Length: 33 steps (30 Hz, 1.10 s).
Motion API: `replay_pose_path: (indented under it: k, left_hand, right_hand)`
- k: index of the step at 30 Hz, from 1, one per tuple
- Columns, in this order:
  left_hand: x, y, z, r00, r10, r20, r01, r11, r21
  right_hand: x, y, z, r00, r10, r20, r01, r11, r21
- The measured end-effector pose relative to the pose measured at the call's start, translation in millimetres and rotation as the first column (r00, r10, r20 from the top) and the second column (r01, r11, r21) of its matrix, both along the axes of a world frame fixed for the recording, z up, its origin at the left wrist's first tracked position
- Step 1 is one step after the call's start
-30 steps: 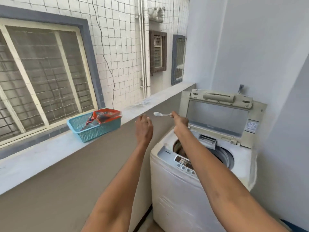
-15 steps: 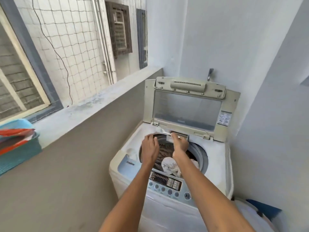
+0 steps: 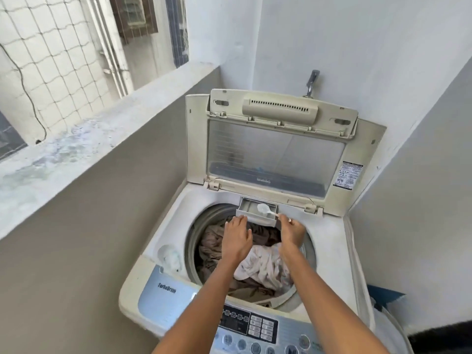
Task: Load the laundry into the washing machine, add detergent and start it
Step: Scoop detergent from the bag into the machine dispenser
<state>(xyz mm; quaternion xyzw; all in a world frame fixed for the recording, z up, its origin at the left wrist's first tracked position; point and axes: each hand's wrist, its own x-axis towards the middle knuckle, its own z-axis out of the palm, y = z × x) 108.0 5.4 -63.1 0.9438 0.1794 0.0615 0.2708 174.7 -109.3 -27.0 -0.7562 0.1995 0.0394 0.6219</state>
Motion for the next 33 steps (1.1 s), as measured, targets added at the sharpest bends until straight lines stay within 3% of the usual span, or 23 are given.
replay_pose_path:
  k: [4,8,10,15,17,18,19,21,24,25,28,33]
  left_hand:
    - [28,20,-9,0.993,-0.109,-0.043,0.111,0.992,0.055]
    - [42,34,-19,0.971,-0.208,-0.121,0.222,0.968,0.114]
    - [42,38,-23,0.960,-0.231,-0.156,0.252,0.959,0.131]
    - [40,42,-30,0.943,-0.267,-0.198,0.301,0.939,0.169]
    - [39,43,-30,0.941,-0.271,-0.204,0.306,0.937,0.170]
    - [38,43,-29,0.939,-0.273,-0.209,0.309,0.936,0.170]
    - [38,43,-28,0.938,-0.274,-0.214,0.311,0.935,0.167]
    - [36,41,-26,0.941,-0.261,-0.216,0.295,0.945,0.142]
    - [28,40,-18,0.958,-0.207,-0.198,0.231,0.967,0.109]
    - [25,39,-15,0.963,-0.190,-0.190,0.211,0.972,0.099]
    - [9,37,4,0.991,-0.080,-0.105,0.090,0.991,0.095]
    - [-32,31,49,0.968,0.191,0.161,-0.201,0.978,0.048]
  right_hand:
    - [21,12,-12,1.000,-0.012,-0.004,0.012,0.992,-0.124]
    - [30,24,-20,0.996,0.043,0.074,-0.013,0.930,-0.367]
    - [31,26,-25,0.970,0.166,0.180,-0.041,0.836,-0.547]
    - [34,22,-29,0.792,0.524,0.314,0.058,0.447,-0.893]
    - [36,18,-29,0.735,0.594,0.327,0.098,0.384,-0.918]
    - [36,16,-29,0.724,0.601,0.338,0.096,0.398,-0.912]
    - [36,14,-29,0.726,0.584,0.363,0.097,0.435,-0.895]
    - [33,13,-25,0.795,0.444,0.413,0.078,0.600,-0.796]
    - [18,15,-15,0.939,0.110,0.325,0.036,0.910,-0.412]
    - [13,17,-12,0.969,0.012,0.248,0.051,0.968,-0.244]
    - [-8,22,5,0.991,-0.128,0.026,0.122,0.979,0.165]
    - [-46,37,51,1.000,-0.017,-0.013,0.021,0.925,0.379]
